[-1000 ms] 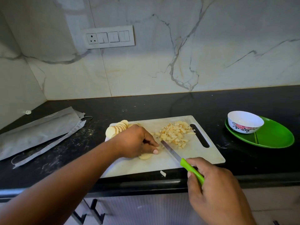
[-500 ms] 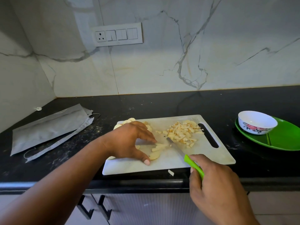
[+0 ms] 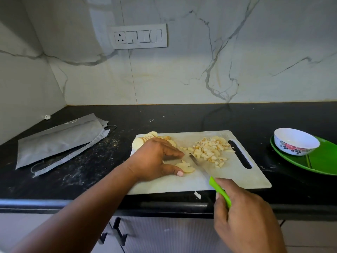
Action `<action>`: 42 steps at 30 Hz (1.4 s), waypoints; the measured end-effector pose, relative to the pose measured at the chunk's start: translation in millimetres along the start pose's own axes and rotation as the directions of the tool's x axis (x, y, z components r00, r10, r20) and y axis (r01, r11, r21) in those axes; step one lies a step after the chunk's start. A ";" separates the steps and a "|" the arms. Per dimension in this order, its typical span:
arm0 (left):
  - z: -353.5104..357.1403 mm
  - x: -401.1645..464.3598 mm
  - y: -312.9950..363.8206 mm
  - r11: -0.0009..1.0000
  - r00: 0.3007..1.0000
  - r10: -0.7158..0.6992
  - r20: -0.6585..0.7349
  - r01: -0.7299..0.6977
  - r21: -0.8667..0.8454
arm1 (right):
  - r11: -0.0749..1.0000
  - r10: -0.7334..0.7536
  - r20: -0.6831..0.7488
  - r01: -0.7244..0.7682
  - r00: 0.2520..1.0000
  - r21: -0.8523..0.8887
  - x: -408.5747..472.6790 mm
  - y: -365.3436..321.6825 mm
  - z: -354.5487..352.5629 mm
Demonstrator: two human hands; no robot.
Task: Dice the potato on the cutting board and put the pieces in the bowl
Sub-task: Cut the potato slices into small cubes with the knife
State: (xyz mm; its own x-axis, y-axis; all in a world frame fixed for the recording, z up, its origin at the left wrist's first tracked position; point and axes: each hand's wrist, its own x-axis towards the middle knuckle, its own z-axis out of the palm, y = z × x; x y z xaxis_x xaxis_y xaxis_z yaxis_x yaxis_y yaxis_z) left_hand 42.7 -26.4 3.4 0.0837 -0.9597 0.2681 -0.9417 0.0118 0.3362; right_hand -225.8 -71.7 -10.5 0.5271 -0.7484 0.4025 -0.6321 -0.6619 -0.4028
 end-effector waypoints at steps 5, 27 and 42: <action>7.0 -5.3 -0.3 0.998 0.997 -0.006 0.081 0.002 0.056 | 1.000 0.015 0.013 -0.015 1.000 0.014 0.2 -2.5 -4.1; 33.7 -7.9 34.2 0.966 0.951 -0.254 -0.176 0.256 -0.012 | 0.992 -0.088 -0.012 0.087 0.996 -0.087 -36.6 -16.3 15.7; 25.9 -10.9 41.9 0.955 0.941 -0.288 -0.177 0.295 0.012 | 0.998 -0.002 0.145 0.010 0.989 -0.060 -6.6 -38.5 26.0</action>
State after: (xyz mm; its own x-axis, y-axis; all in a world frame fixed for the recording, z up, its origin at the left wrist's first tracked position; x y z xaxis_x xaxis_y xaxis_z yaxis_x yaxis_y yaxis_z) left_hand -6.1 -22.7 -8.9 0.4078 -0.8570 0.3150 -0.8791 -0.2753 0.3891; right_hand -190.1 -42.4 -19.0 0.6048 -0.7455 0.2800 -0.6598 -0.6660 -0.3481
